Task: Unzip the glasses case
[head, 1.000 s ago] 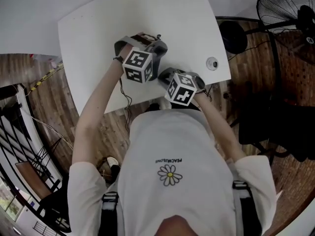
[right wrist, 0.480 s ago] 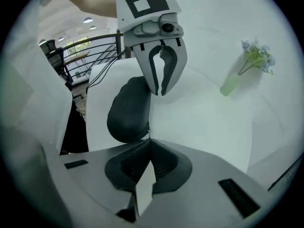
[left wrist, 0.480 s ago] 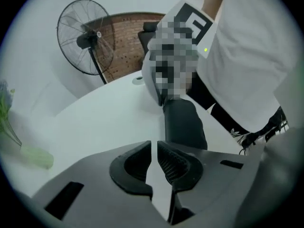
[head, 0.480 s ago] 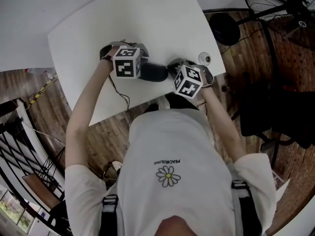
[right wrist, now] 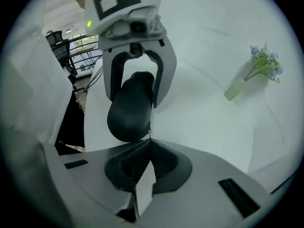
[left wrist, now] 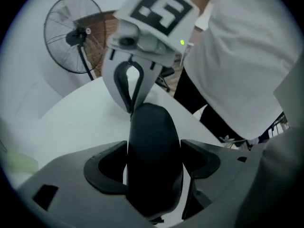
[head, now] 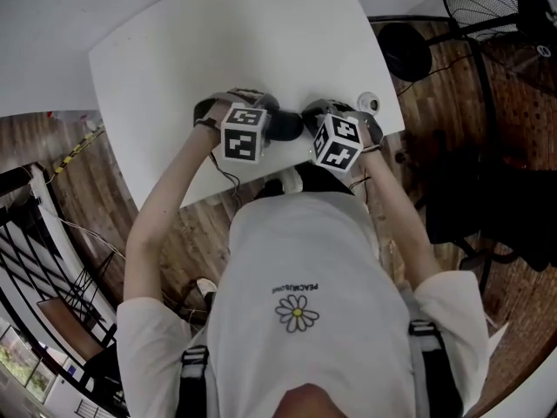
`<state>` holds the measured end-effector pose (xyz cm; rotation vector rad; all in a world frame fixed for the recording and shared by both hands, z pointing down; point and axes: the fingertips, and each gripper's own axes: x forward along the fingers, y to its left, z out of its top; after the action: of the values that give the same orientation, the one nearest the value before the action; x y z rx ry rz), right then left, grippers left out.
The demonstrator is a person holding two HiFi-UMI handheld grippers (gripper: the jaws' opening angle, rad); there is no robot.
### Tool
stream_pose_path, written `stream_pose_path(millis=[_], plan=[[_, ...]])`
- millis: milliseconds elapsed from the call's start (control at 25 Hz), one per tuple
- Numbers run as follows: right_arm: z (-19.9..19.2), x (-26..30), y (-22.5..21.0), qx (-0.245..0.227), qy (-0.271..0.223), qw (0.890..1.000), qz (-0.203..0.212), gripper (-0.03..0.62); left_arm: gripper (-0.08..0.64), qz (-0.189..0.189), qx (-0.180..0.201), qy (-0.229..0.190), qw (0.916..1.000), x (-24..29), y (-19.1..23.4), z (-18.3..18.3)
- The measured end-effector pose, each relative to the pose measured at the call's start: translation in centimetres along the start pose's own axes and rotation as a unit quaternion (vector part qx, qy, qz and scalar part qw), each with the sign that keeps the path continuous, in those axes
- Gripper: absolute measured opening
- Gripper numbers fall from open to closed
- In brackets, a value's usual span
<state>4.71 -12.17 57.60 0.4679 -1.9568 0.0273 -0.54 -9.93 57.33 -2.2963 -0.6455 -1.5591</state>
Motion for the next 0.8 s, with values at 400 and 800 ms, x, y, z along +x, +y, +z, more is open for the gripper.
stream_pose_path(millis=[400,800], plan=[[-0.7,-1.1,0.5,-0.024,0.012,1.000,0.013,0.006,0.347,0.046,-0.042,0.023,0.9978,0.7,0.6,-0.5],[1.8,-1.5,5.1,0.038,-0.048,0.996,0.067,0.006,0.347,0.065,-0.171,0.001,0.9831,0.6,2.1,-0.5]])
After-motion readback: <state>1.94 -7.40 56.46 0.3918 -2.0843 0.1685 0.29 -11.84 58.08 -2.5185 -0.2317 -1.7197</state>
